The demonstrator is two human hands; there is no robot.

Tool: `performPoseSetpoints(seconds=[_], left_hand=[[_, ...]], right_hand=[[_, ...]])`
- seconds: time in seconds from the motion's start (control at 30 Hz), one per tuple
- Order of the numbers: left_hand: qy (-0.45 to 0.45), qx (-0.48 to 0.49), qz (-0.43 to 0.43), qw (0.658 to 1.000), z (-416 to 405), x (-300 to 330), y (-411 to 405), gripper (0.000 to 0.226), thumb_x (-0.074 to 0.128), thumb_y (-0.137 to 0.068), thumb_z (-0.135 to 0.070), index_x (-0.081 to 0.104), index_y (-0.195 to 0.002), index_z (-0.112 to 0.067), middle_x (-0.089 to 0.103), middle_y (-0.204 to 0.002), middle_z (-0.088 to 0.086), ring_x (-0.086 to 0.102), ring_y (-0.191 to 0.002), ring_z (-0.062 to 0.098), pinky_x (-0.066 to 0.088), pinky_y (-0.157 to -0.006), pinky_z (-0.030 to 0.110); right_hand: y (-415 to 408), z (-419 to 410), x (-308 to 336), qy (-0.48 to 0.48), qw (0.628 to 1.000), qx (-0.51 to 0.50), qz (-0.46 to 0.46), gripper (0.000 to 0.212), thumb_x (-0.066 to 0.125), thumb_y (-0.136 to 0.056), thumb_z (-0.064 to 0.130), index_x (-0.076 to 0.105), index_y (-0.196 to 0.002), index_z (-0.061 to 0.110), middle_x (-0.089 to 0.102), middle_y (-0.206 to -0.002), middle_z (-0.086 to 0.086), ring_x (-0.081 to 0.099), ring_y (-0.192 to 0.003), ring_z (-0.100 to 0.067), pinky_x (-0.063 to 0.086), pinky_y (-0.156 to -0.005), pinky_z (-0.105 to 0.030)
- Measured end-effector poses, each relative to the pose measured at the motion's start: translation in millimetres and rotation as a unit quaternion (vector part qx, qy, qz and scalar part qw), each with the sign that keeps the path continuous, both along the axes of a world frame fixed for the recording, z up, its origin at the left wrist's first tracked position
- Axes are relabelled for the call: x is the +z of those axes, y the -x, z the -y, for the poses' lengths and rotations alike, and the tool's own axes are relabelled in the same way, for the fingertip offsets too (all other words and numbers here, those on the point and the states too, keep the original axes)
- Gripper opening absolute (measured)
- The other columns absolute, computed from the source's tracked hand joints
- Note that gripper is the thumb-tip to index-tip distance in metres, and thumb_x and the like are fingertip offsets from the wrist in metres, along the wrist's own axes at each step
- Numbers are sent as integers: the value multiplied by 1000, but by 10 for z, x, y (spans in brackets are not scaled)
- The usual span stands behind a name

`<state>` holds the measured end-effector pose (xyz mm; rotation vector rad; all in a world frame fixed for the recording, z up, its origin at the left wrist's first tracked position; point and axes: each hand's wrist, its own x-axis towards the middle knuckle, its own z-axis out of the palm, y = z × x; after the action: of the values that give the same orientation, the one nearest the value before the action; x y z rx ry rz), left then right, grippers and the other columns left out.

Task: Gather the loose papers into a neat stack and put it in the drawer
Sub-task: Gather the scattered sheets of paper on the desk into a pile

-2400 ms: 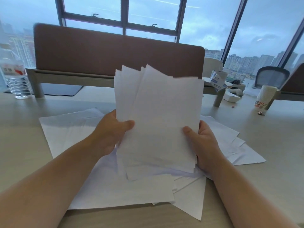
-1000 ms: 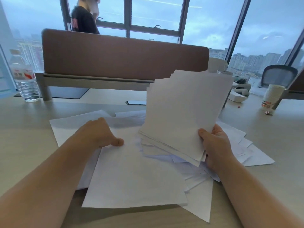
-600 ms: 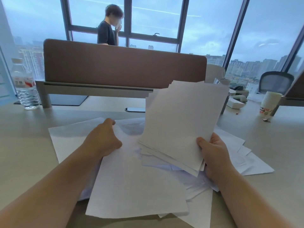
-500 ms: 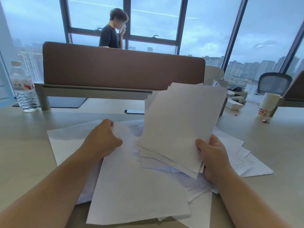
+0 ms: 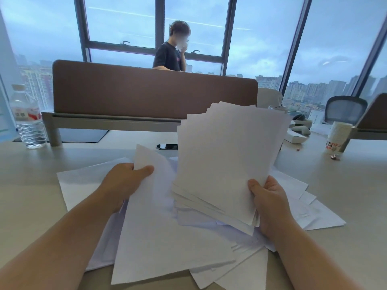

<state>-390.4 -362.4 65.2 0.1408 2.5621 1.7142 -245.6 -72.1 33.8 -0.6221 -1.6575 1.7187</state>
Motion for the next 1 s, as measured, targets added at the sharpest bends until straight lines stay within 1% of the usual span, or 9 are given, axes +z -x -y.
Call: performPoseSetpoints(seconds=[0.1, 0.17, 0.33, 0.53, 0.63, 0.73, 0.8, 0.9, 1.0], left_hand=[[140, -25, -54, 988, -3, -20, -5, 16, 67, -96, -25, 75, -87, -14, 77, -86, 5, 71, -79, 25, 52, -69, 32], [172, 27, -97, 980, 13, 3, 4, 23, 61, -100, -26, 69, -82, -13, 74, -88, 7, 65, -78, 28, 45, -68, 34], [-71, 131, -91, 985, 77, 101, -10, 29, 60, -104, -35, 69, -111, -8, 70, -103, 11, 64, -86, 32, 47, -78, 40], [-313, 59, 33, 947, -71, 125, -89, 30, 65, -102, -36, 66, -120, -13, 75, -102, 7, 71, -86, 27, 52, -65, 33], [-351, 28, 67, 934, -170, 174, -177, 33, 62, -103, -41, 69, -119, -12, 80, -99, 8, 74, -95, 32, 57, -74, 40], [-370, -45, 85, 924, -229, 165, -244, 35, 55, -104, -50, 73, -109, -20, 83, -88, -1, 74, -95, 28, 56, -81, 42], [-347, -101, 91, 928, -248, 146, -274, 35, 57, -101, -51, 73, -113, -22, 83, -98, 2, 76, -98, 30, 57, -81, 43], [-240, -113, 50, 963, -266, 6, -218, 33, 78, -91, -24, 71, -123, -15, 81, -107, 8, 77, -102, 35, 61, -85, 47], [-234, -76, 40, 968, -298, -71, -178, 34, 79, -89, -6, 71, -122, -9, 80, -107, 12, 76, -99, 37, 61, -87, 50]], right_hand=[[-2, 11, 2, 14, 1000, -1, -2, 14, 62, -100, 12, 72, -101, 22, 80, -98, 0, 74, -98, -28, 59, -96, -51], [-6, 16, 4, 30, 1000, 3, -2, 12, 63, -101, 13, 73, -103, 19, 81, -98, -1, 74, -98, -30, 58, -97, -54], [-23, 71, 42, 65, 997, 32, -27, 12, 63, -102, 15, 73, -108, 11, 81, -102, -10, 75, -99, -35, 58, -97, -56], [-71, 163, 96, 67, 992, 106, -7, 16, 58, -105, 16, 72, -112, 15, 81, -100, -9, 77, -94, -34, 62, -88, -53], [-57, 187, 76, 57, 989, 137, 13, 19, 56, -106, 15, 71, -118, 17, 80, -105, -10, 76, -99, -35, 60, -91, -52], [-35, 194, 40, 30, 986, 162, 31, 22, 55, -106, 15, 70, -122, 19, 80, -109, -8, 76, -102, -32, 59, -95, -51], [-37, 187, 48, 30, 984, 171, 34, 22, 55, -106, 15, 69, -122, 19, 80, -110, -9, 76, -103, -33, 59, -95, -52], [-52, 175, 47, 36, 983, 177, 31, 21, 56, -106, 16, 70, -121, 20, 79, -111, -11, 74, -105, -36, 58, -96, -56], [-68, 187, 64, 48, 980, 194, 25, 21, 58, -104, 13, 69, -121, 18, 79, -111, -12, 75, -103, -37, 60, -93, -54]])
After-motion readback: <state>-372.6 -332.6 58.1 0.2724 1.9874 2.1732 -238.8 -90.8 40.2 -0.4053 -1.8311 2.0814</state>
